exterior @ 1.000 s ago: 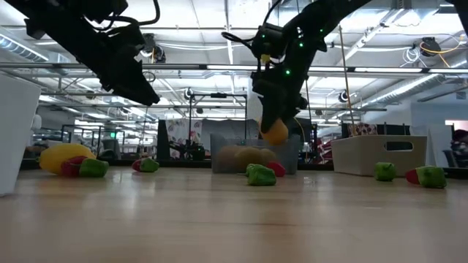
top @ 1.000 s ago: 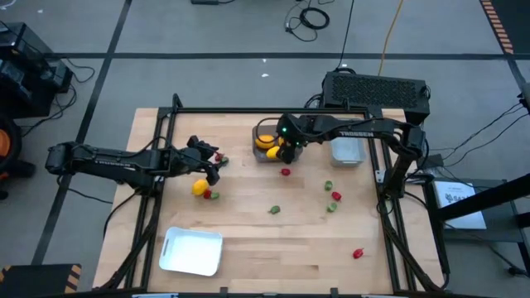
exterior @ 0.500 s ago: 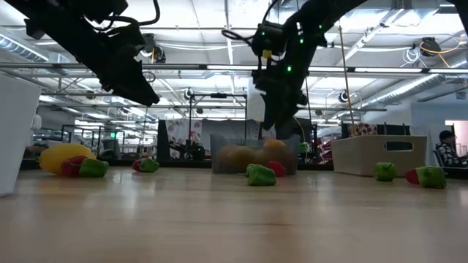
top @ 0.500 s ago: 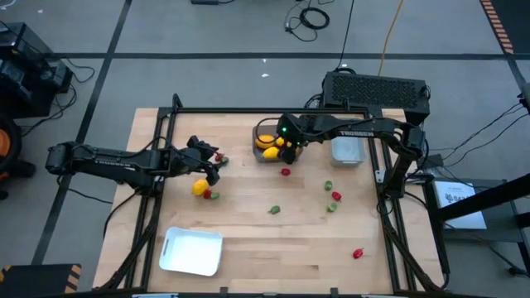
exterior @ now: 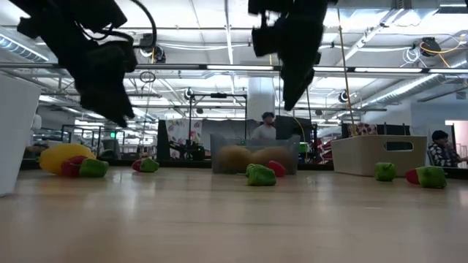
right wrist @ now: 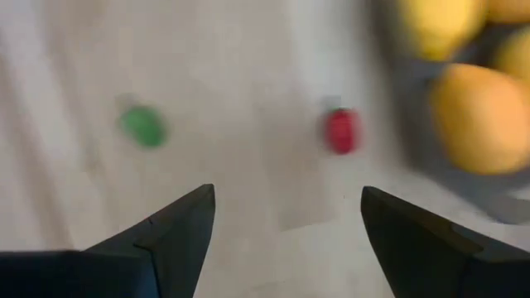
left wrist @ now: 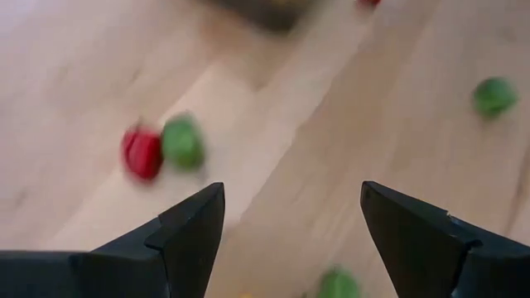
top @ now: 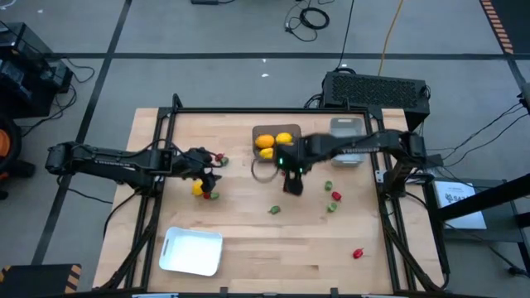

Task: Sort produce into baskets
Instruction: Put the lemon into the black bin

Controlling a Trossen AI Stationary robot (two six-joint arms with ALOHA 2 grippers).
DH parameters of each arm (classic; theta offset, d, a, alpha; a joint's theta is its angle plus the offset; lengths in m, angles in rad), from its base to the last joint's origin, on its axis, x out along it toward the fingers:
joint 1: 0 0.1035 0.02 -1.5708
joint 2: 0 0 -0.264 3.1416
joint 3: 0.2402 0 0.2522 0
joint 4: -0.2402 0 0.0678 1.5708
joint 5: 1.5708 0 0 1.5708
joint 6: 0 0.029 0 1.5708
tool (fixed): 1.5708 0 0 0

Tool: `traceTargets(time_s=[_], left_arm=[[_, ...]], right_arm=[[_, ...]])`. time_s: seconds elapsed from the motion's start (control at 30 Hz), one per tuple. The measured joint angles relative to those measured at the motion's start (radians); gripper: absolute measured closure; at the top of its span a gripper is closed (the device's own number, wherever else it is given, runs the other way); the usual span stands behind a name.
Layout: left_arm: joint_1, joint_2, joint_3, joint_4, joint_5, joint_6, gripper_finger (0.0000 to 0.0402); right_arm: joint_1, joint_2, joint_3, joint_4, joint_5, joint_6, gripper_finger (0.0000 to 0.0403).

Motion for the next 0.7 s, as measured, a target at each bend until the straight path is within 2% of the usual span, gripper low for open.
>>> traceTargets(time_s=[0.17,0.33,0.53,0.7], left_arm=[[0.000,0.000,0.097,-0.240,-0.020,-0.094,0.0111],[-0.003,0.002,0.199,-0.376,-0.008,-0.125,0.0111],[-0.025,0.050,0.200,-0.535,0.063,-0.215,0.0111],[-0.067,0.123,0.197,-0.538,0.067,-0.221,0.0111]], right_arm=[[0.143,0.000,-0.024,0.092,0.099,-0.026,0.0110],[0.203,0.000,-0.085,0.297,0.127,-0.067,0.0110],[0.241,0.000,-0.162,0.549,0.129,-0.099,0.0110],[0.262,0.000,-0.184,0.613,0.129,-0.109,0.0110]])
